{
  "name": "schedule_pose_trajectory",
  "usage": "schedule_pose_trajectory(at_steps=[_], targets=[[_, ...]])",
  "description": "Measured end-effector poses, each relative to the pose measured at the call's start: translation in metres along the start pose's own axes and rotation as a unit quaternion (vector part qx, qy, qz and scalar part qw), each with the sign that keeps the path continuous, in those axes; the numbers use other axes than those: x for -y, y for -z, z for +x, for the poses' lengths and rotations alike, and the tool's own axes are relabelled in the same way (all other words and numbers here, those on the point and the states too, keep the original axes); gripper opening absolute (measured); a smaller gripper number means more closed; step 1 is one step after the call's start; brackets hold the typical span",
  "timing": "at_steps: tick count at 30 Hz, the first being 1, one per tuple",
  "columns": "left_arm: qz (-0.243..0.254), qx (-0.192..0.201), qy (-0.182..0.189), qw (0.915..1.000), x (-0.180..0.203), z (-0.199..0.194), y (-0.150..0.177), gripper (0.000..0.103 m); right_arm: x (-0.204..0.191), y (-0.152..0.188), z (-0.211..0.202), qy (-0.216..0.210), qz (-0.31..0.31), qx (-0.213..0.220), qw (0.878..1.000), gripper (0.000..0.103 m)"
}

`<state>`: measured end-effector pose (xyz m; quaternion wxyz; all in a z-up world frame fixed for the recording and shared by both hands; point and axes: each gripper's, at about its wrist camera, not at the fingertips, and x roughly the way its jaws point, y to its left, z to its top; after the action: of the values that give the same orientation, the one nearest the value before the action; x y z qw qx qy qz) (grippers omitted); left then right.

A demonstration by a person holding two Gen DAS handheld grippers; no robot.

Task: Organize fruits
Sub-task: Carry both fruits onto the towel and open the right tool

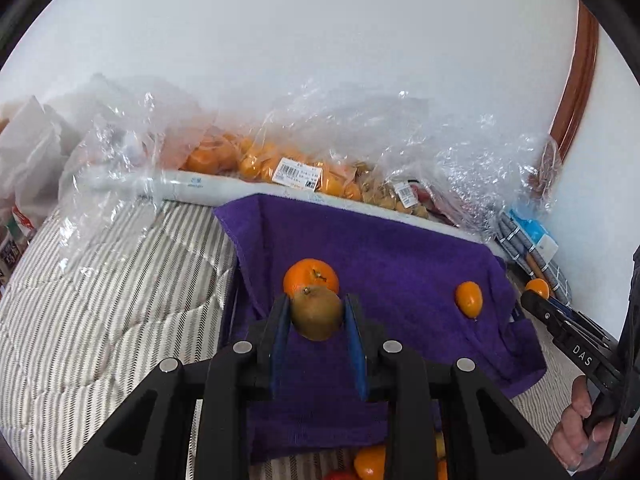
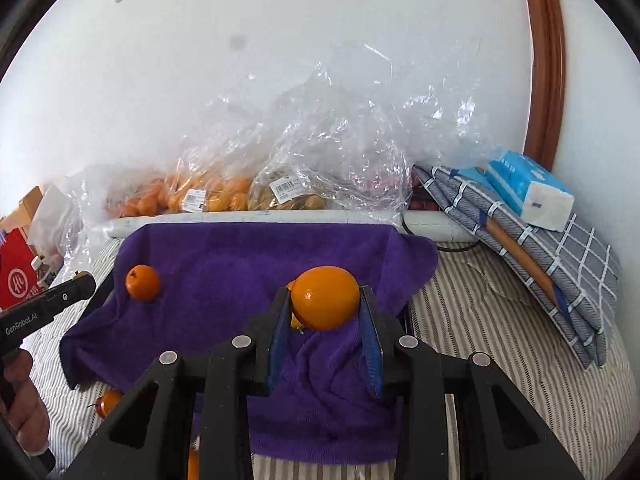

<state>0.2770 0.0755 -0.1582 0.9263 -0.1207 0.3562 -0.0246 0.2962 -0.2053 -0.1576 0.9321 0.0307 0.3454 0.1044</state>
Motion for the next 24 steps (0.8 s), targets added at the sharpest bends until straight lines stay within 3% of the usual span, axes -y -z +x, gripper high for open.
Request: schedule_pose_trajectory(at_steps=[6, 24], targets=[[0.008, -0.007, 0.002, 0.9999, 0.002, 0.011, 0.008, 0.026, -0.002, 0.013, 0.032, 0.02, -0.023, -0.032, 0.999, 0.034], [0.032, -0.021, -0.005, 0.9992, 0.01, 0.026, 0.017, 0.026, -0.001, 0.021, 0.05, 0.024, -0.029, -0.065, 0.997, 0.034]])
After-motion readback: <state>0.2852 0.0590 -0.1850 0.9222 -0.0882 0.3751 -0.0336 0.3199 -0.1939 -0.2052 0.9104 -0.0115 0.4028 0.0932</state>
